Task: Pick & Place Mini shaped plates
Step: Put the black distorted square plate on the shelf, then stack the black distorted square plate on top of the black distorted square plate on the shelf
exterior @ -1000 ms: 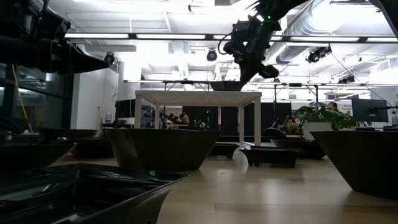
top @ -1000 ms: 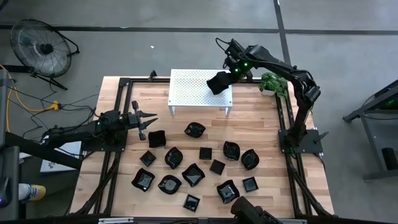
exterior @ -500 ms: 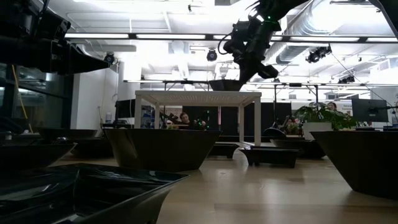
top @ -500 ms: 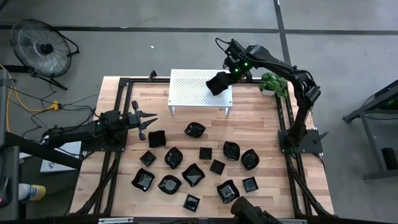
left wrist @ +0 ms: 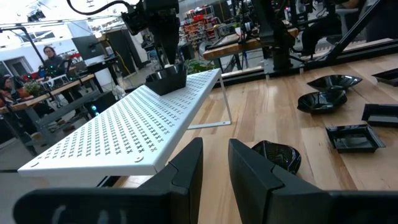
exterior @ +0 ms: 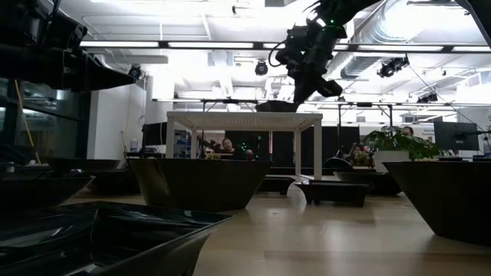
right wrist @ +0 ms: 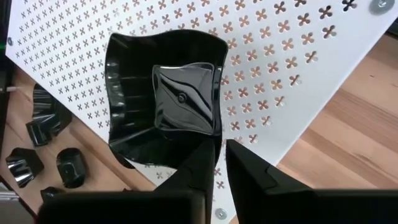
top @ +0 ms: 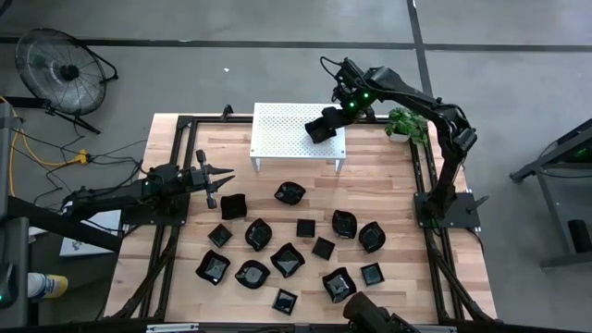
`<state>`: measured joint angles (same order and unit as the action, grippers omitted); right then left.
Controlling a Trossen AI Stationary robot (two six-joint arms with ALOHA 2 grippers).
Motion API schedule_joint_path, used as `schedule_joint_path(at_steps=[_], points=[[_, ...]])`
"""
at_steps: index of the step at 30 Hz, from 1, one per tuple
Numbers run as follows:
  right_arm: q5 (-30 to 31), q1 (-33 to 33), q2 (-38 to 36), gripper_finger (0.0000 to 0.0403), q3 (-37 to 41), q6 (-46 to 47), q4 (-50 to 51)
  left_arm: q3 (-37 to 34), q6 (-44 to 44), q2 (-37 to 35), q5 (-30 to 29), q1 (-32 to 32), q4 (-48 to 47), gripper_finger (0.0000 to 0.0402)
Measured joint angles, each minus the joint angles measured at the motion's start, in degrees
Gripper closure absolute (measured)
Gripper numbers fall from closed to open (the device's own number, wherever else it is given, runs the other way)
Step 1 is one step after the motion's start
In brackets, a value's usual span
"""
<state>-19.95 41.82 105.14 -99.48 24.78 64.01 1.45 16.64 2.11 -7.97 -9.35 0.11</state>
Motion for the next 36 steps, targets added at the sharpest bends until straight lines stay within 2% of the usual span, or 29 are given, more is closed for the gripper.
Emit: schedule_joint_path(at_steps=[21,36], points=[[0.07,0.17,-0.24,0.0326,0.0,-1.95,0.26,0.0,0.0,0.01,0.0,0.0,0.0,0.0328],[0.56,0.17,-0.26,0.0278,0.0,-5.82,4.97,-0.01,0.0,0.01,0.0,0.0,0.0,0.0328]])
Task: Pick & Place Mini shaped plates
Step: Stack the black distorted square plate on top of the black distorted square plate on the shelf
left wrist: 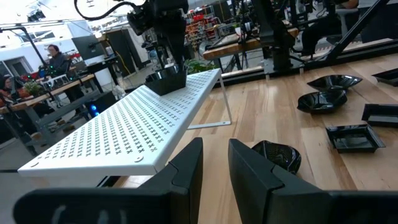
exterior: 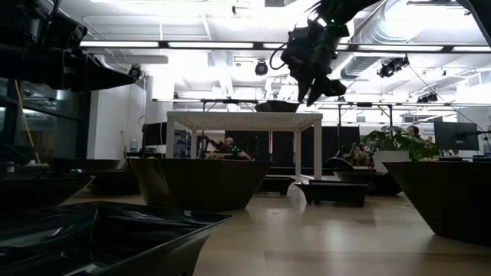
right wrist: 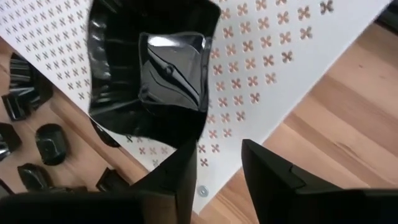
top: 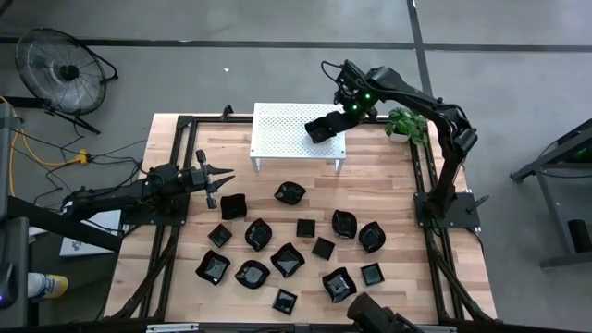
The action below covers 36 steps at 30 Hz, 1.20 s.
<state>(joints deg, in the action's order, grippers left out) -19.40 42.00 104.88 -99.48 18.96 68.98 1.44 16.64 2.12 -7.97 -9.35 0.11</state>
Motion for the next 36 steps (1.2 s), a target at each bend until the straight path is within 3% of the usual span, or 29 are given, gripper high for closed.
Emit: schedule_joint_path(at_steps=[24,36], points=[[6.45,-0.71,-9.09,0.0268,0.0,-2.87,8.92,0.01,0.0,0.0,0.0,-0.01,-0.01,0.0328],[11.27,-5.8,-15.45,0.0268,0.0,-2.48,13.77,0.01,0.0,-0.01,0.0,-0.01,-0.01,0.0328]])
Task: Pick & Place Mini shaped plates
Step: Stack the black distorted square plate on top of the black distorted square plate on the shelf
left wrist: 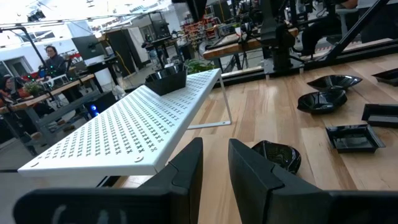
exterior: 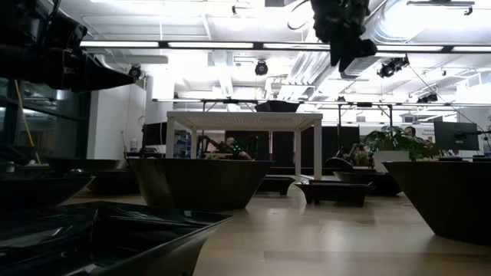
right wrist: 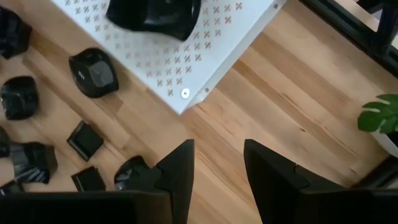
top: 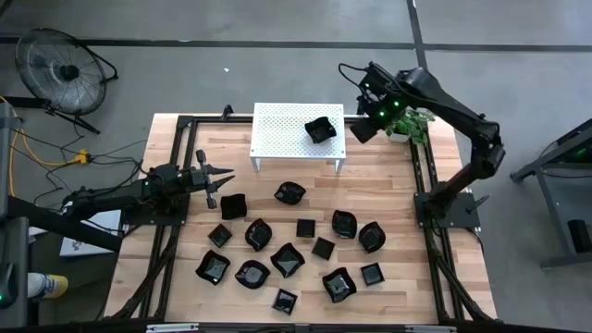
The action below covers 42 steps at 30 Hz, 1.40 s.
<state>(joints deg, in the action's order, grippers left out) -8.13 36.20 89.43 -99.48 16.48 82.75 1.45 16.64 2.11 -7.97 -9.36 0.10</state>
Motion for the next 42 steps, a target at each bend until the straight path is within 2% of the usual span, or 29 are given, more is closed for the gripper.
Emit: schedule_joint_path(at_steps=[10,14,21,31,42], points=[[2.87,-8.62,-3.56,0.0268,0.0,4.32,5.91,0.0,0.0,0.02,0.0,0.0,0.02,0.0328],[6.14,-13.09,-4.18,0.0268,0.0,6.8,6.24,-0.01,0.0,0.01,0.0,0.0,0.01,0.0328],[7.56,-20.51,-4.18,0.0268,0.0,11.44,6.81,-0.02,0.0,0.02,0.0,0.01,0.01,0.0328],[16.26,-31.64,-4.18,0.0268,0.0,19.36,6.9,0.0,0.0,0.01,0.0,0.01,0.01,0.0328],[18.83,-41.81,-4.18,0.0268,0.01,28.59,7.0,-0.02,0.0,0.01,0.0,0.01,0.0,0.0328]])
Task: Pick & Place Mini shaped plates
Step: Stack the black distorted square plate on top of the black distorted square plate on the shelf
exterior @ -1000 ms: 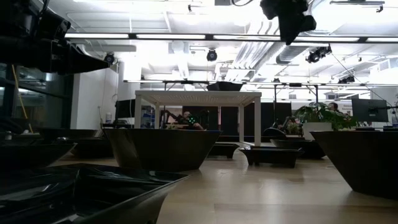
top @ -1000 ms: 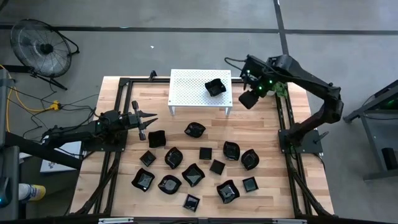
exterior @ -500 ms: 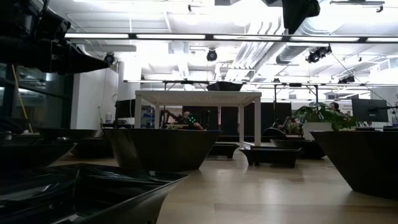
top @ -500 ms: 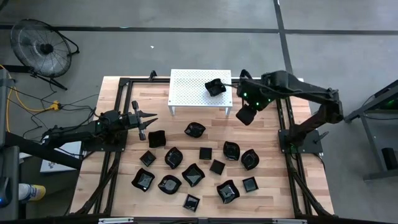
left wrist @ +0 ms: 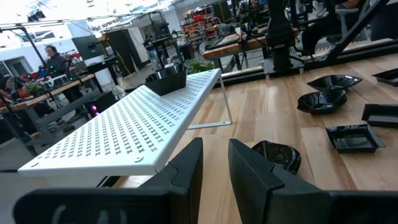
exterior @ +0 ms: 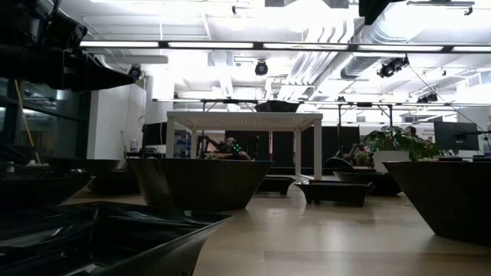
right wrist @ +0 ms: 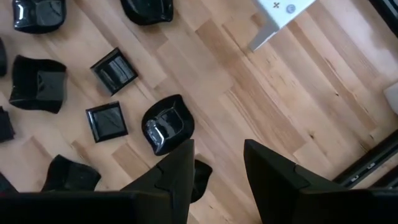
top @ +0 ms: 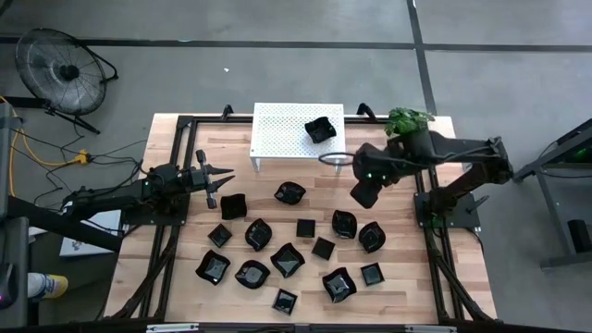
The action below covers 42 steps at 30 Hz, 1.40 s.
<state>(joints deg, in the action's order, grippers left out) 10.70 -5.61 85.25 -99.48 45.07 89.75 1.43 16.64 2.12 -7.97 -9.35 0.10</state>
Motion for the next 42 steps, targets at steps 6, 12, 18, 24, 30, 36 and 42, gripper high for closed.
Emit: schedule_joint_path(at_steps=[6,12,18,24,30,36,42], points=[[-1.93,-4.25,0.0,0.0268,6.49,4.95,-1.87,0.0,0.0,0.0,-0.01,-0.02,0.0,0.0328],[-9.18,-7.05,0.07,0.0268,18.62,10.2,-11.7,0.02,0.0,-0.01,0.0,-0.01,0.0,0.0328],[-17.13,-9.42,0.07,0.0268,28.72,15.43,-24.41,0.0,0.0,0.0,0.0,-0.01,0.01,0.0328],[-17.94,-13.58,0.02,0.0268,35.6,22.66,-35.19,0.02,0.0,-0.01,0.0,0.0,0.02,0.0328],[-17.57,-18.05,0.04,0.0268,40.55,30.86,-47.99,0.02,0.0,0.0,0.0,-0.01,0.02,0.0328],[-13.33,-21.91,0.04,0.0268,43.1,37.07,-56.09,0.02,0.0,-0.01,0.0,-0.01,0.01,0.0328],[-9.85,-24.87,0.19,0.0268,44.14,40.67,-60.63,0.02,0.0,0.01,0.0,0.0,0.02,0.0328]])
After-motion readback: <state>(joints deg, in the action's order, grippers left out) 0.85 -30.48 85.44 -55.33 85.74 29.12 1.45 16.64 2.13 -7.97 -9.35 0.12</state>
